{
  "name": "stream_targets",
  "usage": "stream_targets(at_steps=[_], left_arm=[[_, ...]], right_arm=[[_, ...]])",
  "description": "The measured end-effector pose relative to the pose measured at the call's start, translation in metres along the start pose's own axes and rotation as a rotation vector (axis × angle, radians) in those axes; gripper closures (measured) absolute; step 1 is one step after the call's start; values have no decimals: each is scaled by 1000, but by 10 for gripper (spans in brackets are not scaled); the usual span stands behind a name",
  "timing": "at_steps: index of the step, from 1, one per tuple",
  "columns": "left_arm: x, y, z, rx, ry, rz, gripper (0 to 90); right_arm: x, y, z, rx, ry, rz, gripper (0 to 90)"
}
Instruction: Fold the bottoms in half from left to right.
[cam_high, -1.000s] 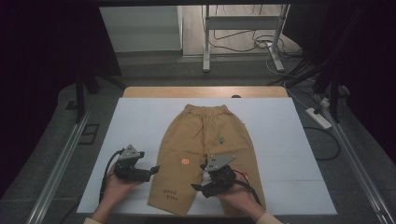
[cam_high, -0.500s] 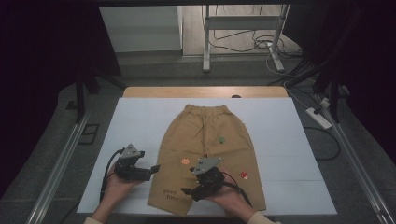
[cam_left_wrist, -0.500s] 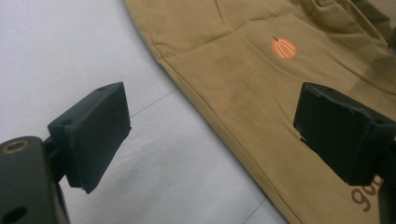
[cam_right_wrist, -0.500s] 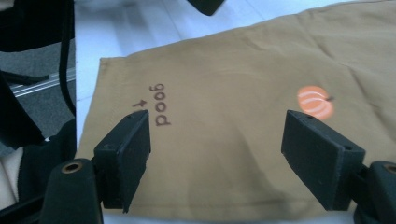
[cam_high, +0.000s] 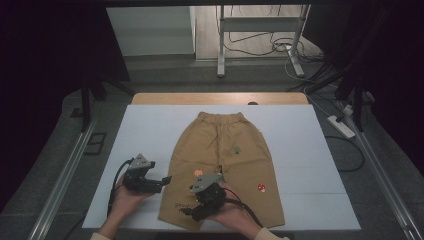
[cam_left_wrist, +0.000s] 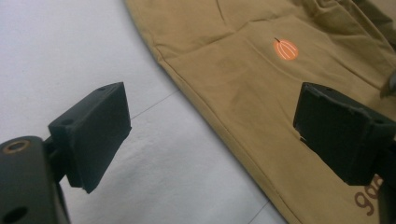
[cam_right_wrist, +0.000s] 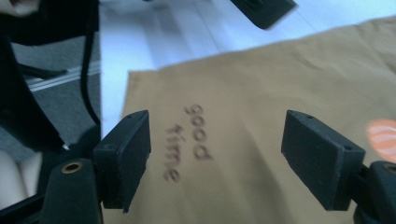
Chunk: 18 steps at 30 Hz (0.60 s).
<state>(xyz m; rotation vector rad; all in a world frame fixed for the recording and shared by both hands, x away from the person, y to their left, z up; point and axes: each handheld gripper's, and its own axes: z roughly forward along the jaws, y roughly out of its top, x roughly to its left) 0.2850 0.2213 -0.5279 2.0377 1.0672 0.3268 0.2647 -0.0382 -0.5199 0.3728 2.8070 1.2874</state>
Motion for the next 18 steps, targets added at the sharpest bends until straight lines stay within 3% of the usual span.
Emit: stream_targets(at_steps=[7, 18], left_arm=[[0, 0, 1, 3, 2, 1, 110], [1, -1, 0, 2, 3, 7, 110]], right_arm=[[20, 12, 23, 29, 34, -66, 243], [32, 17, 44, 45, 56, -94, 262]])
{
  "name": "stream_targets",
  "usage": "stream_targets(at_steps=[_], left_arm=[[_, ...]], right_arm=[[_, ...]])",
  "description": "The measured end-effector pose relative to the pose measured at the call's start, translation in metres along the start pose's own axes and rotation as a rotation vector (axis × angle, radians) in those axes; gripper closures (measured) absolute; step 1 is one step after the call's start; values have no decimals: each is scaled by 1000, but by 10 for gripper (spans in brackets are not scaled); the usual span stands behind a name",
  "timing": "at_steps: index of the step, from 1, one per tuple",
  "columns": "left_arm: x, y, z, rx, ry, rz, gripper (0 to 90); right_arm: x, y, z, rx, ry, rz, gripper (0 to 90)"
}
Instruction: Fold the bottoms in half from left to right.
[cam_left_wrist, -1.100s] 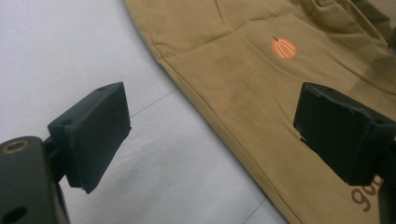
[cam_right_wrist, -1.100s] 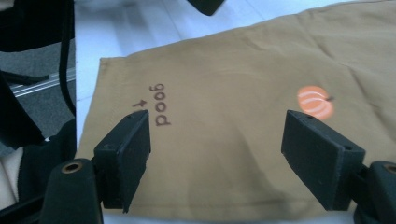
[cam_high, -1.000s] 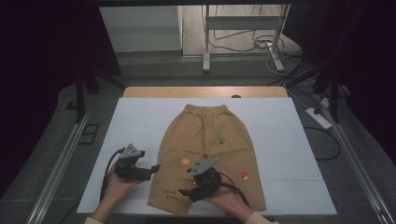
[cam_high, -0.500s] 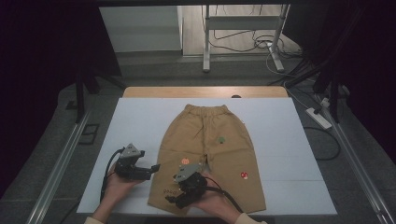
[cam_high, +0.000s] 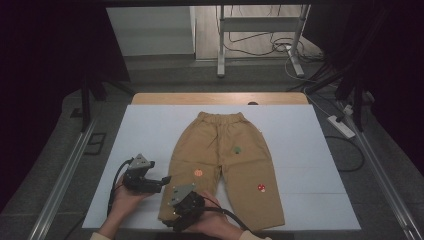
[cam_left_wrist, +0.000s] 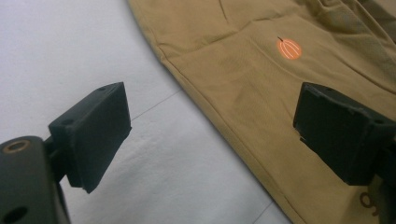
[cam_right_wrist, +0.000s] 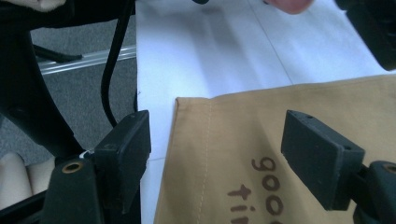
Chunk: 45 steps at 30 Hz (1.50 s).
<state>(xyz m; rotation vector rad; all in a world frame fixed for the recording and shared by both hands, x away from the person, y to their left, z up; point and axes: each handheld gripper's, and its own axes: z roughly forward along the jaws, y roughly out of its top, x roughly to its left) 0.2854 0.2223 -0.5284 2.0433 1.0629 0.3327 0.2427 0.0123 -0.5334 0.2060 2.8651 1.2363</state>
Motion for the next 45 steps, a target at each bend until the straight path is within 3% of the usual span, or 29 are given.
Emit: stream_targets(at_steps=[11, 16, 23, 25, 27, 28, 29, 30, 33, 40, 45], left_arm=[[1, -1, 1, 8, 1, 1, 110], [2, -2, 1, 11, 1, -3, 110], [2, -2, 1, 9, 0, -3, 110], [3, -2, 0, 9, 0, -4, 110], [2, -2, 0, 8, 1, -4, 111], [2, -2, 0, 8, 2, -5, 110], [2, -2, 0, 8, 2, -5, 111], [3, -2, 0, 6, 3, -6, 111], [3, -2, 1, 5, 5, -8, 111], [3, 6, 4, -17, 5, -25, 112], [-1, 19, 9, -26, 0, -6, 115]], right_arm=[[5, 5, 11, 9, 4, -27, 265], [8, 8, 19, 47, -18, -44, 271], [9, 8, 22, 43, -53, -40, 327], [9, 7, 20, 36, -64, -34, 460], [8, 7, 19, 31, -61, -29, 506], [5, 7, 17, 35, -52, -36, 620], [5, 7, 17, 35, -52, -36, 620], [1, 6, 15, 38, -53, -28, 706], [-4, 6, 10, 60, -52, -17, 815], [-9, 8, -4, 43, -29, 1, 857], [-6, 7, -8, 30, -33, -16, 858]])
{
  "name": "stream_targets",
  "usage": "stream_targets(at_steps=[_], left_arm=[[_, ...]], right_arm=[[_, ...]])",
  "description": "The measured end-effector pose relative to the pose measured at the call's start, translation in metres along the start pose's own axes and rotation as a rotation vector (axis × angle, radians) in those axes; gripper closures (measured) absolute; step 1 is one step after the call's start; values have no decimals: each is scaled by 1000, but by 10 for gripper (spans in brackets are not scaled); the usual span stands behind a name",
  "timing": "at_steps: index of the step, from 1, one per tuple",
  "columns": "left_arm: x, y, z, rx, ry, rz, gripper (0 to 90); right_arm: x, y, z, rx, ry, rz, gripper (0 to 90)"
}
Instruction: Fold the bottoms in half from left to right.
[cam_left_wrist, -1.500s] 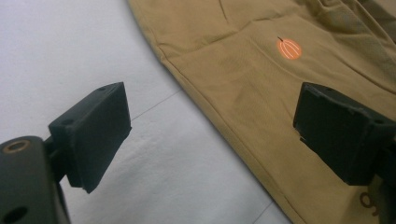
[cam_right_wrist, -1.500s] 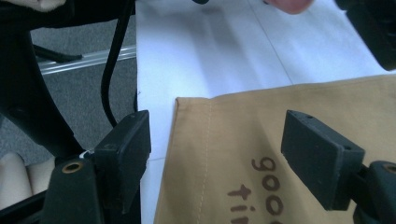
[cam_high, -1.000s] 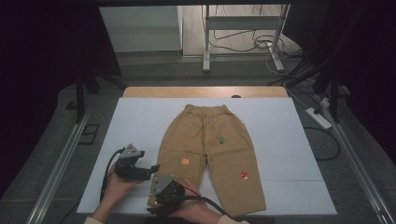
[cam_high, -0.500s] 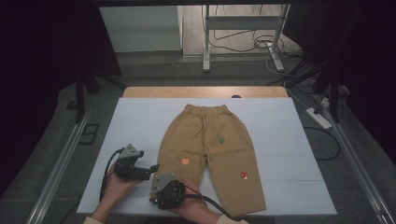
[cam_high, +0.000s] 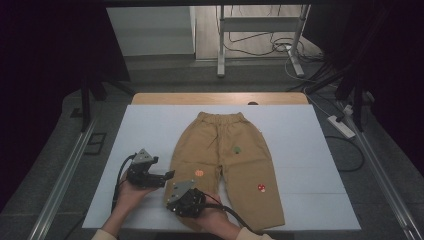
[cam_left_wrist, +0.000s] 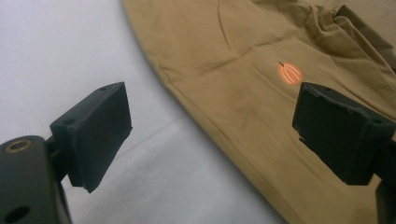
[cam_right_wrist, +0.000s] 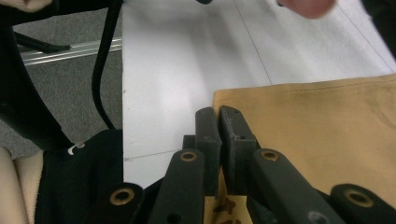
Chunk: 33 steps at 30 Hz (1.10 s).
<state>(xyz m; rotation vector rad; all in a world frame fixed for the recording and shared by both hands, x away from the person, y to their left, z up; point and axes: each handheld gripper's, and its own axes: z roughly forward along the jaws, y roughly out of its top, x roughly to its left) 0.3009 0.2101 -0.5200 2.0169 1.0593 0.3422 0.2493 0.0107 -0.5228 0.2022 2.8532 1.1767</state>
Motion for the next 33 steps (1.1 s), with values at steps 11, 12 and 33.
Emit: stream_targets(at_steps=[11, 12, 33], left_arm=[[6, 17, 15, 13, -4, -5, 119], [8, 19, 17, 9, -5, -9, 119], [22, 48, 42, 56, 1, -6, 156]], right_arm=[[-2, -2, -6, -6, 12, 8, 864], [-2, -2, -6, -6, 12, 8, 864], [-2, -4, -5, -7, 16, 7, 863]])
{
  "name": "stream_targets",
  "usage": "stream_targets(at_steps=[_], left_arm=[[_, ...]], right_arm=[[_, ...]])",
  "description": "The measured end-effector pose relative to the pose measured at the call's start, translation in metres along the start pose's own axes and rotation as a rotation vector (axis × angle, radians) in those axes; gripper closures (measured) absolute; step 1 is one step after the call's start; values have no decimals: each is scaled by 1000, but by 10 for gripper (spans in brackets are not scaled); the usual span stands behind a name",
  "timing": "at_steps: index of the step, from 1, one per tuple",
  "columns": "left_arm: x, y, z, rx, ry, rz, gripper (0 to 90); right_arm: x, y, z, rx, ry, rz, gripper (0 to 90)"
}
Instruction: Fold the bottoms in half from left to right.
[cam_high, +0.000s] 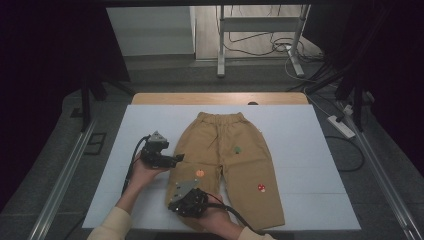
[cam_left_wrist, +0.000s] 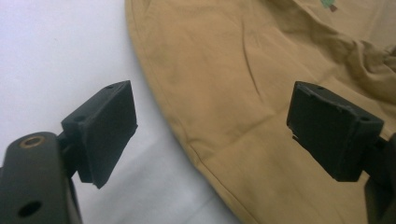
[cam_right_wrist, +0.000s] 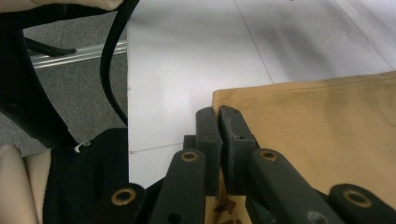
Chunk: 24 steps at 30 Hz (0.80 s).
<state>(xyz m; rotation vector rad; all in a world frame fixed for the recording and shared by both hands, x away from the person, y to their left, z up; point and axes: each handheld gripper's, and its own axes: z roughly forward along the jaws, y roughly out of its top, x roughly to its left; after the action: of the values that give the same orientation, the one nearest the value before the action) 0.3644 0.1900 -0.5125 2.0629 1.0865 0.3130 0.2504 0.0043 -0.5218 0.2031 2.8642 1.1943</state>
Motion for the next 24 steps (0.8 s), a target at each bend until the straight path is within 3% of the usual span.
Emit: stream_targets(at_steps=[5, 6, 12, 24], left_arm=[[6, 4, 6, 3, 1, -23, 154], [9, 6, 10, 23, -8, -38, 163], [12, 15, 23, 45, 9, -33, 159], [18, 14, 33, 109, 12, -49, 167]], right_arm=[[0, -1, 0, 0, 0, 0, 863], [0, -1, 0, -5, 0, 4, 863], [0, -1, -1, -3, 3, 6, 863], [0, -2, -1, -1, 3, 1, 863]])
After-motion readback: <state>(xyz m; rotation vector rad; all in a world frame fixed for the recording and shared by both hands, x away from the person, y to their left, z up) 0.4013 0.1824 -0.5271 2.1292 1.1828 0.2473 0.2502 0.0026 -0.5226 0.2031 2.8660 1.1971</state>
